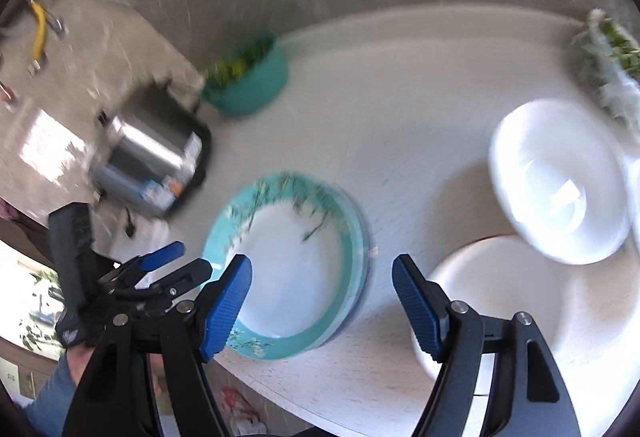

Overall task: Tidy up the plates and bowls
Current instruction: 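Move the right gripper to a white bowl and close on its rim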

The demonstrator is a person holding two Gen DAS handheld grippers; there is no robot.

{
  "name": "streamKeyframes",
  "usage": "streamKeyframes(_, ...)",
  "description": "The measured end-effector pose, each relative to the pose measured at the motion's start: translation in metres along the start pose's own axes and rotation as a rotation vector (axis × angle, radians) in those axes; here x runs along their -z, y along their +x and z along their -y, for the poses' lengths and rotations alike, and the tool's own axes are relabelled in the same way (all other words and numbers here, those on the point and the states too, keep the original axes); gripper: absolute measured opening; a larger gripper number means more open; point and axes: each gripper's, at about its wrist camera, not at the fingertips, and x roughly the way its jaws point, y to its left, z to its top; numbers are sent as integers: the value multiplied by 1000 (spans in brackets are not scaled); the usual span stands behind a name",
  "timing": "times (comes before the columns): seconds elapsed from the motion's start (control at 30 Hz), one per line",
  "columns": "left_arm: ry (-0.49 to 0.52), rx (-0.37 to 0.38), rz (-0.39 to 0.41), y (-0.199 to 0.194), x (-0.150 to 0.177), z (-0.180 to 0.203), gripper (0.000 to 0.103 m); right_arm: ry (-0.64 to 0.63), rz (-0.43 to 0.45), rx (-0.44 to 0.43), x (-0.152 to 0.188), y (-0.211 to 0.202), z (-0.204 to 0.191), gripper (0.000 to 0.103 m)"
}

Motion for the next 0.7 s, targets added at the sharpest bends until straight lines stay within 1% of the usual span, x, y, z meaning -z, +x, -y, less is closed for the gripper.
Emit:
streamKeyframes(0.03, 13, 27, 6, 0, -8, 11, 103, 34, 25, 3, -2, -17, 19, 75)
streamKeyframes(0.1, 34, 107, 4, 4, -27, 39, 103, 99, 55, 14, -3, -43, 56, 75)
streamKeyframes(0.13, 37, 125, -5, 8, -34, 48, 103, 127, 55, 23, -2, -54, 75, 74)
streamKeyframes(0.17, 45, 128, -29, 16, -45, 61, 103, 164, 55, 34, -2, -64, 97, 73)
streamKeyframes(0.23, 74, 106, -85, 36, -62, 85, 103, 254, 65, 20, 3, -83, 142, 70)
streamKeyframes(0.3, 122, 101, -114, 57, -77, 109, 102, 307, 62, 27, 8, -91, 173, 67)
streamKeyframes(0.33, 150, 83, -142, 70, -86, 122, 102, 331, 59, 26, 10, -90, 185, 65)
streamKeyframes(0.4, 213, 34, -223, 108, -103, 153, 99, 398, 37, 8, 16, -85, 213, 57)
streamKeyframes(0.43, 241, 19, -247, 122, -110, 165, 97, 421, 27, -2, 17, -81, 222, 56)
streamKeyframes(0.47, 257, 0, -260, 133, -116, 174, 89, 442, 16, -13, 17, -75, 230, 54)
streamKeyframes(0.5, 271, -12, -274, 144, -122, 183, 85, 457, 1, -27, 17, -69, 236, 52)
streamKeyframes(0.6, 326, -5, -321, 180, -142, 211, 84, 472, -28, -63, 14, -57, 241, 51)
streamKeyframes(0.7, 384, 27, -353, 204, -149, 229, 81, 491, -36, -73, 11, -46, 236, 51)
